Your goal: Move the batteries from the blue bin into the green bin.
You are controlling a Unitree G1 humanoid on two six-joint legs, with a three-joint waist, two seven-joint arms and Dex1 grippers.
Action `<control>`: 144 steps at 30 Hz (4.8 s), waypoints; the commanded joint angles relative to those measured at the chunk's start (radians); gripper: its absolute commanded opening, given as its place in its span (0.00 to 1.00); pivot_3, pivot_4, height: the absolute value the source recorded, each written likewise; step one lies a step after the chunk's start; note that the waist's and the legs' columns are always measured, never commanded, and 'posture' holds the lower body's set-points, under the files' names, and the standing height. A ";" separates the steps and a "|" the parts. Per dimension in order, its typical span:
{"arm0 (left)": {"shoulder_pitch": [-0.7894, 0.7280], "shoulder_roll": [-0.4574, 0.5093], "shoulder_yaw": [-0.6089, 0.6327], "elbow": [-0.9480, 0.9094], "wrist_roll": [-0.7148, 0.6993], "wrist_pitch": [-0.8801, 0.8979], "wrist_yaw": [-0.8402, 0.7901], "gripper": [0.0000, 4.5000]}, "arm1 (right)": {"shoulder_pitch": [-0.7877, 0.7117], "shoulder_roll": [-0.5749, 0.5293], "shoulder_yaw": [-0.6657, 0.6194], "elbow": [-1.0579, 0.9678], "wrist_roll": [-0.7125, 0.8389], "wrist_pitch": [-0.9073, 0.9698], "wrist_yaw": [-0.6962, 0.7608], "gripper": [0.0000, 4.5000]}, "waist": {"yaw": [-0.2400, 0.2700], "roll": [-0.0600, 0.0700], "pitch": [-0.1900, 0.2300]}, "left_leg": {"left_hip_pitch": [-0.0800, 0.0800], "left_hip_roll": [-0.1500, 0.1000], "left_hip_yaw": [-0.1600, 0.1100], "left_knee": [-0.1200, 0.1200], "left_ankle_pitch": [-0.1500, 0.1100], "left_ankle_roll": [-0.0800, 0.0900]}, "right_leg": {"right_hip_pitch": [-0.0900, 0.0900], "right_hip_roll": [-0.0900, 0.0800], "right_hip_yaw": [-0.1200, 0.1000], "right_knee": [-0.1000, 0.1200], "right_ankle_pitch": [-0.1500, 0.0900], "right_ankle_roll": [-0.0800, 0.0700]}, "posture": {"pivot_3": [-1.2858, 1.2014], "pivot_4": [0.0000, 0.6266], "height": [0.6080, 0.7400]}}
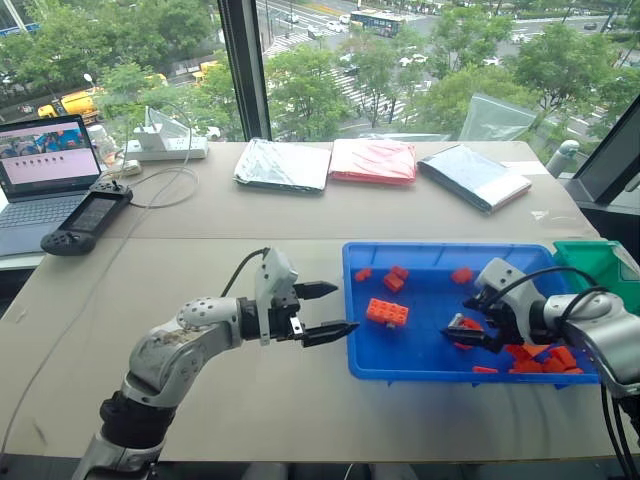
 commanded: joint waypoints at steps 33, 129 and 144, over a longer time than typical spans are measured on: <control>-0.003 0.002 0.020 -0.044 -0.020 -0.001 0.019 1.00 | -0.127 0.094 -0.250 0.039 -0.057 0.021 -0.211 0.55 | 0.000 0.000 0.000 | -0.001 0.000 0.000 0.000 0.000 0.000 | -0.002 0.000 0.001 0.002 0.000 0.000 | 0.52 0.24 1.00; -0.019 0.000 0.006 -0.018 0.014 -0.019 0.001 1.00 | -0.293 0.259 0.153 -0.059 -0.205 -0.070 0.077 0.33 | -0.001 0.002 0.000 | -0.002 0.000 -0.002 0.000 0.002 -0.003 | -0.003 0.000 -0.002 0.001 0.001 -0.001 | 0.52 0.24 1.00; -0.024 -0.003 0.004 -0.014 0.012 -0.019 -0.005 1.00 | -0.200 0.179 -0.051 -0.026 -0.211 0.016 -0.119 0.60 | 0.000 0.002 0.000 | -0.003 -0.001 -0.001 0.000 0.002 -0.003 | -0.003 0.000 -0.001 0.001 0.001 -0.001 | 0.52 0.24 1.00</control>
